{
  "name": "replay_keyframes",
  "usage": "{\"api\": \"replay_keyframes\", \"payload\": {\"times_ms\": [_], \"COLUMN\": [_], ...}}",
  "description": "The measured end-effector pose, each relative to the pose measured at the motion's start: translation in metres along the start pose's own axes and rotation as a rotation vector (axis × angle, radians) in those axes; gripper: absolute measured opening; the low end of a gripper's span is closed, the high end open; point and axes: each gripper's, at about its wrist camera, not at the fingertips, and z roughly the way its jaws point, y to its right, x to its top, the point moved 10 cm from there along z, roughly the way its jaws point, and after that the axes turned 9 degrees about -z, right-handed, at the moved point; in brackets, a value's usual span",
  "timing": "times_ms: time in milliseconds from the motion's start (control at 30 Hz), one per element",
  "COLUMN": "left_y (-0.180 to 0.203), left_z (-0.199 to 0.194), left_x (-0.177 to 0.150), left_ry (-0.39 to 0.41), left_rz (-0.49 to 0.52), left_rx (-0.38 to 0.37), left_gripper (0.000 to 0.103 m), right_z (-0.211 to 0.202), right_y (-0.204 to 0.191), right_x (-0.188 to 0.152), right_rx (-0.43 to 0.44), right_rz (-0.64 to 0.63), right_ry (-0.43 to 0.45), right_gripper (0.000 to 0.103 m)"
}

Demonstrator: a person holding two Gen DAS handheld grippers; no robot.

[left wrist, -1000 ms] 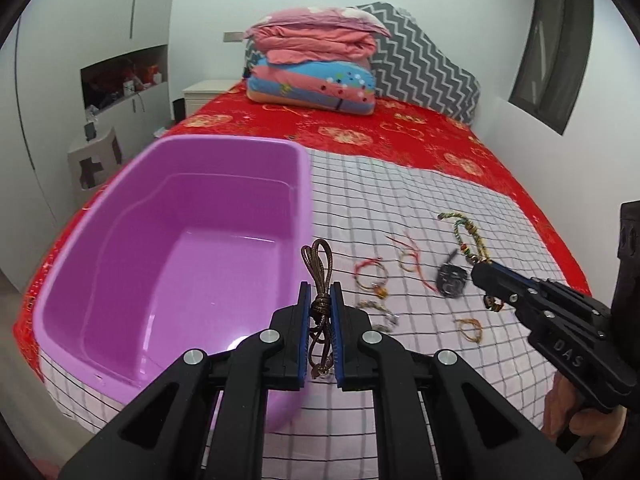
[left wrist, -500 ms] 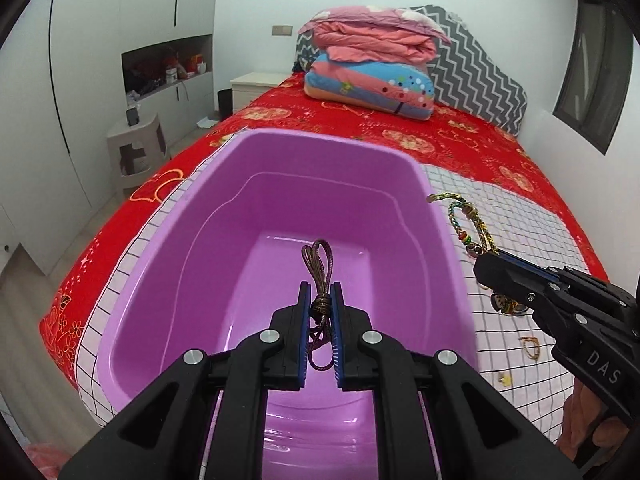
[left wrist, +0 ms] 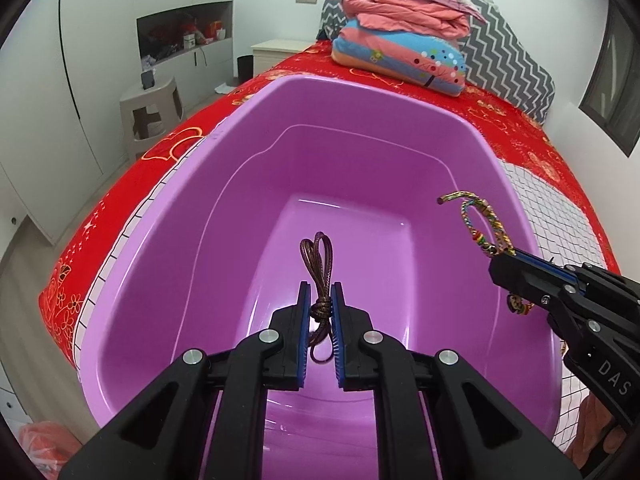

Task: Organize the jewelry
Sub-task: 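Carry the held bracelet and necklace with both tools over the purple basin, then open both tools to drop bracelet and necklace into the basin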

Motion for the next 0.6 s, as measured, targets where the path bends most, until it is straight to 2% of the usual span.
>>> {"api": "replay_keyframes", "payload": {"times_ms": [33, 67, 100, 133, 167, 267, 367, 433, 600], "left_y": [-0.001, -0.003, -0.004, -0.006, -0.008, -0.013, -0.017, -0.018, -0.014], "left_z": [0.0, 0.0, -0.001, -0.003, -0.005, -0.012, -0.014, -0.015, -0.021], "left_x": [0.0, 0.001, 0.002, 0.004, 0.005, 0.008, 0.007, 0.005, 0.002], "left_ry": [-0.002, -0.001, 0.002, 0.013, 0.025, 0.051, 0.05, 0.049, 0.053], "left_rz": [-0.003, -0.009, -0.014, -0.024, -0.032, -0.047, -0.066, -0.07, -0.056], "left_rx": [0.004, 0.011, 0.019, 0.028, 0.033, 0.048, 0.072, 0.078, 0.089], "left_gripper": [0.016, 0.027, 0.047, 0.058, 0.075, 0.079, 0.089, 0.089, 0.091], "right_z": [0.0, 0.0, 0.0, -0.001, -0.002, -0.006, -0.009, -0.011, -0.016], "right_y": [0.001, 0.002, 0.003, 0.004, 0.004, 0.007, 0.009, 0.01, 0.011], "right_x": [-0.001, -0.001, -0.001, -0.001, -0.001, -0.003, -0.006, -0.009, -0.01], "right_rx": [-0.005, -0.01, -0.016, -0.024, -0.032, -0.047, -0.058, -0.054, -0.056], "right_rz": [0.0, 0.0, -0.004, -0.008, -0.012, -0.019, -0.02, -0.017, -0.011], "right_ry": [-0.003, -0.004, -0.004, -0.002, 0.005, 0.014, 0.014, 0.016, 0.021], "right_gripper": [0.009, 0.011, 0.015, 0.024, 0.032, 0.033, 0.034, 0.038, 0.038]}}
